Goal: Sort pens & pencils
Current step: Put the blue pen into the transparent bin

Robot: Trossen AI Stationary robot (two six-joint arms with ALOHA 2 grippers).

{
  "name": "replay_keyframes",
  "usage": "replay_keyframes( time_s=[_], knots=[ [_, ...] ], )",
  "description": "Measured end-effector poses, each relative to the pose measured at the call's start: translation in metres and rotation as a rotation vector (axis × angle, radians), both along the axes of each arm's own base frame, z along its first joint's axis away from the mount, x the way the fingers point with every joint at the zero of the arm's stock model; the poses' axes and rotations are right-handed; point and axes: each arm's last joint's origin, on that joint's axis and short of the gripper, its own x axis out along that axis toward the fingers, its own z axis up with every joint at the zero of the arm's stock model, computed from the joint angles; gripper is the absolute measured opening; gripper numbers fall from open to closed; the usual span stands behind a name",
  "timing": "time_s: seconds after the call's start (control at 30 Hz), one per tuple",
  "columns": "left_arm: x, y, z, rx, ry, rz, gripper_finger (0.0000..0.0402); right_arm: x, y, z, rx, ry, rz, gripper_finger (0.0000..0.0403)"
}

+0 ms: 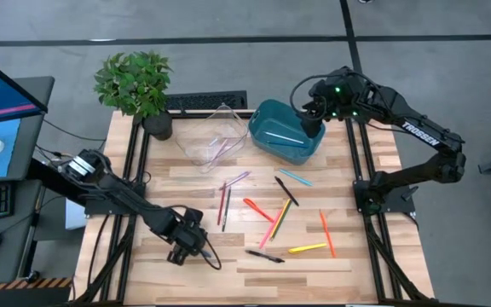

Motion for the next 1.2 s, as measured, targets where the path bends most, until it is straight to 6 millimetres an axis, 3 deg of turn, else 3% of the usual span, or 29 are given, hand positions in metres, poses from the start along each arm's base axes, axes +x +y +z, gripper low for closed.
replay_keyframes(
  time_s=[0.13,0.33,0.53,0.7,0.9,1.2],
  knots=[
    [0.003,0.0,-0.002,0.004,0.073,-0.003,0.0168,0.0,0.0,0.0,0.004,0.003,-0.002,0.0192],
    [0.004,0.001,-0.001,-0.026,0.094,0.018,0.0026,0.0,0.0,-0.001,0.009,0.003,-0.006,0.0191],
    [0.008,0.006,-0.001,-0.065,0.112,0.151,0.0015,0.0,0.0,-0.001,0.01,0.003,-0.006,0.0186],
    [0.019,0.007,0.013,-0.088,0.09,0.21,0.0008,0.0,0.0,-0.001,0.011,0.002,-0.004,0.0183],
    [0.032,0.022,0.057,-0.101,-0.1,0.331,0.0011,-0.001,0.001,0.0,0.018,-0.004,0.005,0.0185],
    [0.018,0.066,0.144,-0.134,-0.579,0.623,0.0012,0.0,0.007,0.005,0.049,-0.068,0.089,0.0182]
  ],
)
